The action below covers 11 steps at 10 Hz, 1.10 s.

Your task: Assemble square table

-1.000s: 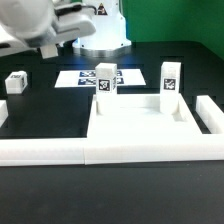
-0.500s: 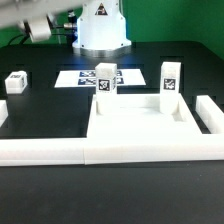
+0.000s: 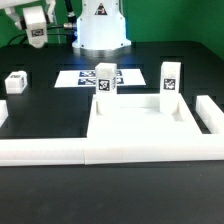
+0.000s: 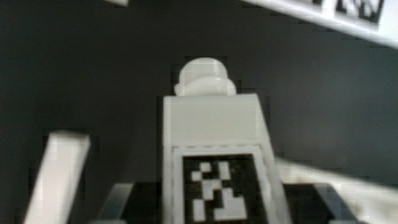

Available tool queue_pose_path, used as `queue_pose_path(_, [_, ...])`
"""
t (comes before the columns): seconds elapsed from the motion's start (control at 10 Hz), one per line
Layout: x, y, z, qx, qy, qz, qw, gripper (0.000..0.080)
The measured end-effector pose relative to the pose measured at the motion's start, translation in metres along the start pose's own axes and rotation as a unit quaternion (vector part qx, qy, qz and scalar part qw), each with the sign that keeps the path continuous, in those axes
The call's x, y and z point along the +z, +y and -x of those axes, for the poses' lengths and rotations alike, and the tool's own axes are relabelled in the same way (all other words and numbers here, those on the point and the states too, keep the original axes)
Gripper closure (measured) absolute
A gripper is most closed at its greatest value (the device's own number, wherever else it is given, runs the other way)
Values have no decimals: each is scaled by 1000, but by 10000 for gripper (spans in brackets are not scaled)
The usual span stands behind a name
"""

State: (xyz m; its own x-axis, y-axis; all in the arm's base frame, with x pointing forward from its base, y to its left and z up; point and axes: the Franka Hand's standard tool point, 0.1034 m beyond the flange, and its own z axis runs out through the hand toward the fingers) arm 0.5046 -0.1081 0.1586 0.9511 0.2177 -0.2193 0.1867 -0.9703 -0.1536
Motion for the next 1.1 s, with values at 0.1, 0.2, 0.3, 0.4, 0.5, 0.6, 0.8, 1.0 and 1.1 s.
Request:
queue_pose_path(0.1, [-8,-17,-21,18,22,11,1000,509])
queue_pose_path(0.2, [-15,-39,-48,43,62,25,997,509])
queue_pose_path(0.3, [-18,-61,-67,63,86,32,994,509])
queue_pose_path(0.4, [-17,-76,-78,57,108,37,992,509])
queue_pose_path(0.5, [-19,-70,-81,46,155,47,986,509])
queue_pose_path(0.6, [-17,-65,-78,50,187,58,979,509])
queue_pose_path(0.8, [-15,-67,-77,49,188,59,979,509])
queue_pose_path(1.0, [-6,-91,-93,84,212,53,972,509])
queue_pose_path(1.1, [2,-114,-109,102,216,43,970,509])
